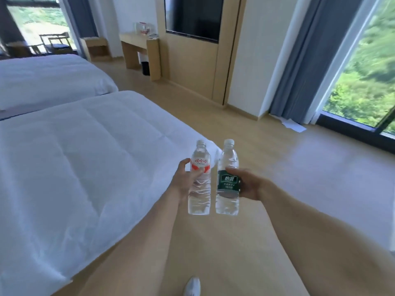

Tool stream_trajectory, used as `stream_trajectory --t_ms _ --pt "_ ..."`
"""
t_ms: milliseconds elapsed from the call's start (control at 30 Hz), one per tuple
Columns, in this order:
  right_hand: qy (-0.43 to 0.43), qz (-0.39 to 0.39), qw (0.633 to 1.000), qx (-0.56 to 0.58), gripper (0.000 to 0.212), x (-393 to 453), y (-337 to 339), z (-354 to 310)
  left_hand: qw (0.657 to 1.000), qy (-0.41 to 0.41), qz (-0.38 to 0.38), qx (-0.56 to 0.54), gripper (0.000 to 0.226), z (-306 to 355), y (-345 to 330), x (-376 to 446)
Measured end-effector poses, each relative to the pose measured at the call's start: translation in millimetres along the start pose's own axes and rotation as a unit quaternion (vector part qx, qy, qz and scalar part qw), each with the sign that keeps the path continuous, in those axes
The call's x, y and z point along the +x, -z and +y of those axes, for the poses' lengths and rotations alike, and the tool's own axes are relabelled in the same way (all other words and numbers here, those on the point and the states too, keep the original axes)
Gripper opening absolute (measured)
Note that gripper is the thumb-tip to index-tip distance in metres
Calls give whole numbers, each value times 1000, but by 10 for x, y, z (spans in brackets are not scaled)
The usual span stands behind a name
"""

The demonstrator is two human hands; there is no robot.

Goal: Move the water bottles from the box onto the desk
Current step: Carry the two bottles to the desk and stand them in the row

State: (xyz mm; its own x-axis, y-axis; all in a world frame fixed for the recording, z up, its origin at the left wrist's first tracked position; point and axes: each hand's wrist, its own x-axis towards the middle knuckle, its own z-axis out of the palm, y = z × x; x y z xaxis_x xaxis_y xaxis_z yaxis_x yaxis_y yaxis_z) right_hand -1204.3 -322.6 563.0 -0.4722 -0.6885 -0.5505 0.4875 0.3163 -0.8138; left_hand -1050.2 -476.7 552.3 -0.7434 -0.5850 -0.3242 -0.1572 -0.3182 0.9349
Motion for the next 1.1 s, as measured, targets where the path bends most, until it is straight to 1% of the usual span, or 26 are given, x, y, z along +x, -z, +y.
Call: stream_trajectory --t_ms 67,100,200,300,400,600,833,967,1100 --pt "7 39 999 5 72 133 240 -173 1000 -3 -19 13 55 110 -195 347" --pt "7 55 998 8 69 216 360 -263 999 -5 -30 23 52 177 -282 521" --pt "0 99 995 -12 48 447 680 -534 997 9 -62 40 48 353 -509 1041" --pt "0 134 991 -8 36 642 947 -764 993 20 -108 54 49 550 -723 1513" --pt "3 158 987 16 34 798 1200 -943 985 28 -152 71 49 704 -965 1920" --pt "5 190 981 34 35 1146 1758 -1241 976 45 -199 80 50 839 -1508 2607" --pt "14 187 981 49 30 1767 2538 -1644 973 48 -210 82 45 909 -2199 3521" --pt "18 174 984 38 31 2210 3078 -2006 976 46 -194 92 43 953 -2643 4178" --pt "8 168 985 31 27 2665 3653 -2434 981 60 -164 86 45 1059 -3104 4863"
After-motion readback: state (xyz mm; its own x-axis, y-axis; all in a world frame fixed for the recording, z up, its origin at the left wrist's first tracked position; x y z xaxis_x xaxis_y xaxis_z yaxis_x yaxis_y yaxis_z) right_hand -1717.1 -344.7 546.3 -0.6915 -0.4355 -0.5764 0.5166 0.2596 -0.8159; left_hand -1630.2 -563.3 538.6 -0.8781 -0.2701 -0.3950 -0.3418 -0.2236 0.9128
